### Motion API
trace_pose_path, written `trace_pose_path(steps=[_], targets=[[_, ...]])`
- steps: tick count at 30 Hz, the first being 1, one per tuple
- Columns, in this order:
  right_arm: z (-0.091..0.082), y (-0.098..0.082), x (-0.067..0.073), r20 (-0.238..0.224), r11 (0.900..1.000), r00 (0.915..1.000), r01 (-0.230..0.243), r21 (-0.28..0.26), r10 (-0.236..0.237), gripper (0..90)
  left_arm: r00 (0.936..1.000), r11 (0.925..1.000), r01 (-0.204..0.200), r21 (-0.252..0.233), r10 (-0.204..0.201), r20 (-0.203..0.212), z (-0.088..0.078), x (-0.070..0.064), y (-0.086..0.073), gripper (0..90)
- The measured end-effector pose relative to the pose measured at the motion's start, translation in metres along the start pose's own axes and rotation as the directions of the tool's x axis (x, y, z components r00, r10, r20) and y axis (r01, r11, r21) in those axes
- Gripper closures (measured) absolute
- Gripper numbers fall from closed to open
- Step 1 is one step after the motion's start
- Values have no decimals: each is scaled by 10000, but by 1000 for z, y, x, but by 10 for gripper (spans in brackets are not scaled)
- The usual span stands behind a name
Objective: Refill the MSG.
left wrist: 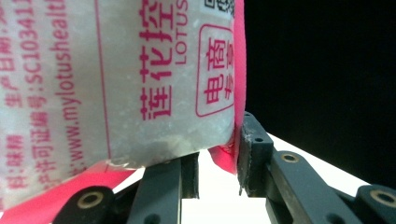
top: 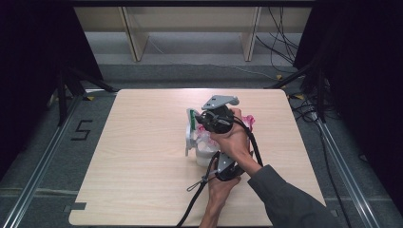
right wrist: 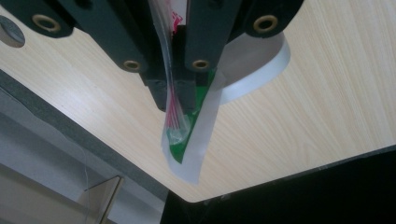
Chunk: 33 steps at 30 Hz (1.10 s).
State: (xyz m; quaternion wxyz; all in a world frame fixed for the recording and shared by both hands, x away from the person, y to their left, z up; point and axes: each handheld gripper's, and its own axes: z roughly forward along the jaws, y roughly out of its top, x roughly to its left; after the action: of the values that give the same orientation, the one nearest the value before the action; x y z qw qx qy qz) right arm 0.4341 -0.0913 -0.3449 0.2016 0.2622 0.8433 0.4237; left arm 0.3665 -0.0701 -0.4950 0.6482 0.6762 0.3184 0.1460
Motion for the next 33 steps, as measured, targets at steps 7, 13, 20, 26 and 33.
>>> trace_pose_path(steps=[7, 13, 20, 26, 33], targets=[[1, 0, 1, 64, 10000, 10000, 9, -28, -8, 900, 10000, 10000, 28, -65, -28, 15, 0, -1, 0, 721], [0, 0, 2, 27, 9999, 9999, -101, 103, 101, 899, 10000, 10000, 31, -54, -31, -7, -1, -1, 0, 721], [1, 0, 1, 41, 10000, 10000, -28, -93, 29, 900, 10000, 10000, -65, 15, 65, -9, -1, 0, 0, 721], [-1, 1, 1, -62, 9999, 9999, -157, 14, 157, 900, 10000, 10000, -57, 18, 57, -3, -1, 0, 0, 721], [-1, 0, 0, -64, 10000, 10000, -70, -14, 70, 900, 10000, 10000, -74, 23, 74, 1, -1, 0, 1, 721]])
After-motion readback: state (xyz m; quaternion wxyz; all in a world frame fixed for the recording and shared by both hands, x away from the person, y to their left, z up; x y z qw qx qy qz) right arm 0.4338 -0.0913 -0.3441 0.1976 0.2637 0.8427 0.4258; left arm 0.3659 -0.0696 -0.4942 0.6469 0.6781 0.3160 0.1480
